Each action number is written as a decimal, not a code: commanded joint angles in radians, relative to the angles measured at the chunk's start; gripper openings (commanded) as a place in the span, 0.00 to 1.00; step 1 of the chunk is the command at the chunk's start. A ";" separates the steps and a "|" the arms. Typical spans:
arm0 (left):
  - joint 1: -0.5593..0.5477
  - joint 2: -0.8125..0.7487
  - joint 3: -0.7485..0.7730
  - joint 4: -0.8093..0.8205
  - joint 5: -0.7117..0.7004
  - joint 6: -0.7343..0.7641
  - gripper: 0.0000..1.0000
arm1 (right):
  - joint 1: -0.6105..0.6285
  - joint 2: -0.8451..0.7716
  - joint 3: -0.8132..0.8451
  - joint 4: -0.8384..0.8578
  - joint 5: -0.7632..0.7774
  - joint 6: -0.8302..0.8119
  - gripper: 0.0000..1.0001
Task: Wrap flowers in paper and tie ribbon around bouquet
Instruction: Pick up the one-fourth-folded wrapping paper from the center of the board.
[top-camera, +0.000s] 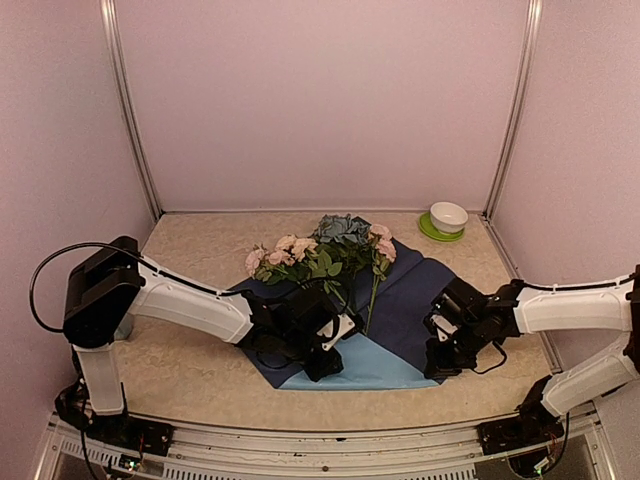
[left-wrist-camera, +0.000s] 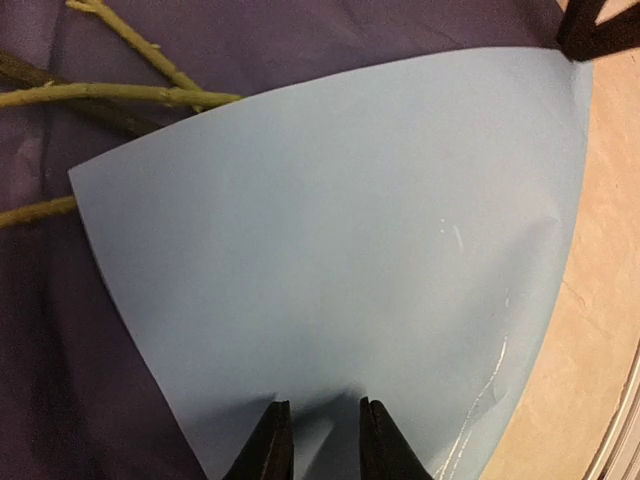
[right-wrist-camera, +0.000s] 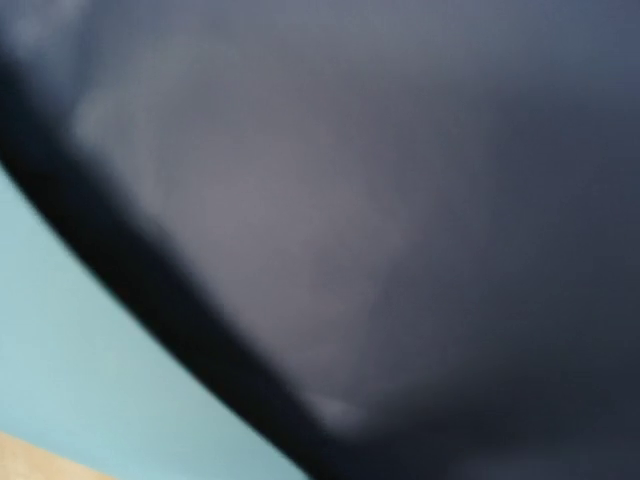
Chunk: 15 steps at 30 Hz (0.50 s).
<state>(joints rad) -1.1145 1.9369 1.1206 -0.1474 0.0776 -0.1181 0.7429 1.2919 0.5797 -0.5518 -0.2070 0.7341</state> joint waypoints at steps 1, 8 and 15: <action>-0.012 0.021 -0.038 -0.004 0.048 0.056 0.24 | 0.066 0.034 0.135 -0.183 0.160 0.083 0.06; 0.005 -0.012 -0.117 0.035 0.059 0.073 0.24 | 0.206 0.064 0.247 -0.359 0.243 0.346 0.81; 0.010 -0.019 -0.162 0.083 0.102 0.101 0.24 | 0.211 0.012 0.150 -0.338 0.178 0.615 1.00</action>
<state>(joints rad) -1.1088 1.9121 1.0130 0.0040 0.1352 -0.0425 0.9489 1.3323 0.7837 -0.8505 -0.0181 1.1362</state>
